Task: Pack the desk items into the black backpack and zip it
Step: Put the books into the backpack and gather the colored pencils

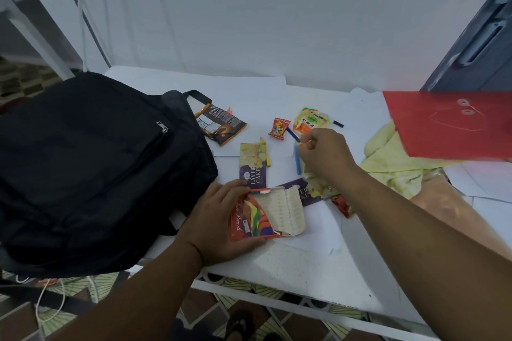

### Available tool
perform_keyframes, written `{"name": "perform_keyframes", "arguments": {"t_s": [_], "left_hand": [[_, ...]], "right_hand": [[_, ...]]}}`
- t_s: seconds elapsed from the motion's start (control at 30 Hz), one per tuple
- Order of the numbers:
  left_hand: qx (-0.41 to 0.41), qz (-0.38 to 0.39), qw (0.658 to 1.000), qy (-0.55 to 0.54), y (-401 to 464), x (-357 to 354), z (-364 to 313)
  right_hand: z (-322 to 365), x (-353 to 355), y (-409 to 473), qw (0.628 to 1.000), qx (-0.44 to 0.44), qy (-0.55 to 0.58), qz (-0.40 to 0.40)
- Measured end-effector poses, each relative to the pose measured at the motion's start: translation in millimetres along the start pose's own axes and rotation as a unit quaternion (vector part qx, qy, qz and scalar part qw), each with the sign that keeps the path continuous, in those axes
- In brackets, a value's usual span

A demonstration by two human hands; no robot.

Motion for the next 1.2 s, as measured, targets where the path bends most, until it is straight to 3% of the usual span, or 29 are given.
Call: {"name": "perform_keyframes", "arguments": {"t_s": [0.1,0.23,0.4,0.47,0.57,0.63,0.7,0.9,1.07,1.2], "left_hand": [[0.009,-0.01,1.0,0.004,0,1,0],[0.011,-0.017,1.0,0.012,0,1,1],[0.013,-0.014,1.0,0.019,0,-1,3],[0.017,-0.011,1.0,0.019,0,-2,4],[0.02,-0.01,1.0,0.014,0,-2,4],[0.021,-0.008,1.0,0.013,0,-1,4],[0.021,-0.008,1.0,0.01,0,-1,4],[0.024,-0.005,1.0,0.006,0,-1,5],[0.022,-0.006,1.0,0.01,0,-1,4],[0.023,-0.01,1.0,0.001,0,0,4]], "right_hand": [[-1,1,-15,0.999,0.035,0.029,-0.007],[2,-18,-17,0.99,0.078,-0.117,0.003],[2,-26,-9,0.983,0.021,-0.182,0.014],[2,-19,-7,0.991,0.001,-0.132,0.003],[14,-3,-18,0.998,0.02,0.056,-0.02],[29,5,-40,0.976,0.045,0.215,-0.009],[40,6,-64,0.961,0.075,0.266,0.026],[10,-18,-100,0.968,0.141,0.106,0.177],[10,-29,-114,0.94,0.283,0.011,0.189],[4,-34,-119,0.937,0.301,0.007,0.176]]}}
Point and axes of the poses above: each hand's wrist, its own y-axis towards the middle knuckle, its own x-axis out of the back of the hand, z = x × y, the point moved 7 cm from there along y, towards the middle knuckle, and after that the axes turned 3 degrees about -z, right-handed, at the moved point
